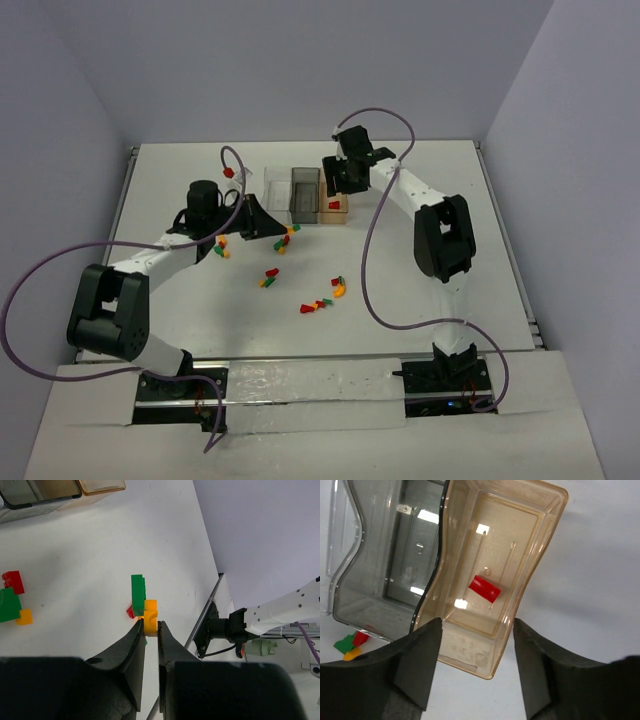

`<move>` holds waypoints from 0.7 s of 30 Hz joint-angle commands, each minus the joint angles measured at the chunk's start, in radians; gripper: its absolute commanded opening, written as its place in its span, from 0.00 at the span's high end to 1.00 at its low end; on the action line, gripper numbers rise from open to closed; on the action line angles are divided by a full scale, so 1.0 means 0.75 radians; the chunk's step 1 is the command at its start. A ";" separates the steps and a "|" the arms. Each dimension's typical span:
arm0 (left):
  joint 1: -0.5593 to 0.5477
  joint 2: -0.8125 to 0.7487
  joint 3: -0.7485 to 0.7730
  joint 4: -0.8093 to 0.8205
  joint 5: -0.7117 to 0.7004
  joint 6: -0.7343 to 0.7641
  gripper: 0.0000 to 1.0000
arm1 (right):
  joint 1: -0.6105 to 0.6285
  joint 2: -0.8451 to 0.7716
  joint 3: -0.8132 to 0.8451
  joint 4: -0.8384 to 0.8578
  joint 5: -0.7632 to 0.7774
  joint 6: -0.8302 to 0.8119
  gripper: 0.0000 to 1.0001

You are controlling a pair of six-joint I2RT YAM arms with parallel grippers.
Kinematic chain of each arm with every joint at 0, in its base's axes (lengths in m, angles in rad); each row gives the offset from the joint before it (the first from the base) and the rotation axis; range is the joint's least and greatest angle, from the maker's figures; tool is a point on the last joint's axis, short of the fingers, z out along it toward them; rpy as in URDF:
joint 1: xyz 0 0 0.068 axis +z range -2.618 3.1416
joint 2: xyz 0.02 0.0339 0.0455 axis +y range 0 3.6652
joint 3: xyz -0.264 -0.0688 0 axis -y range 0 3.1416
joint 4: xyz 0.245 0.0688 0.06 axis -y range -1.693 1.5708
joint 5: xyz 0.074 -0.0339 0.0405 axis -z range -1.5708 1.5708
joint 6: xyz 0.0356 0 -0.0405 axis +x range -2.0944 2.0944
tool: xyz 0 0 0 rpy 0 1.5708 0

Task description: Sort the legos into containers by color

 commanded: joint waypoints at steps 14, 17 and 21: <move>0.066 -0.033 0.060 0.126 0.389 0.116 1.00 | 0.004 -0.428 -0.407 0.077 -1.215 -0.066 0.38; 0.067 -0.060 0.033 0.208 0.422 0.079 1.00 | 0.006 -0.419 -0.434 0.080 -1.319 -0.076 0.36; 0.067 -0.070 0.030 0.219 0.462 0.070 1.00 | 0.030 -0.419 -0.427 0.077 -1.381 -0.098 0.33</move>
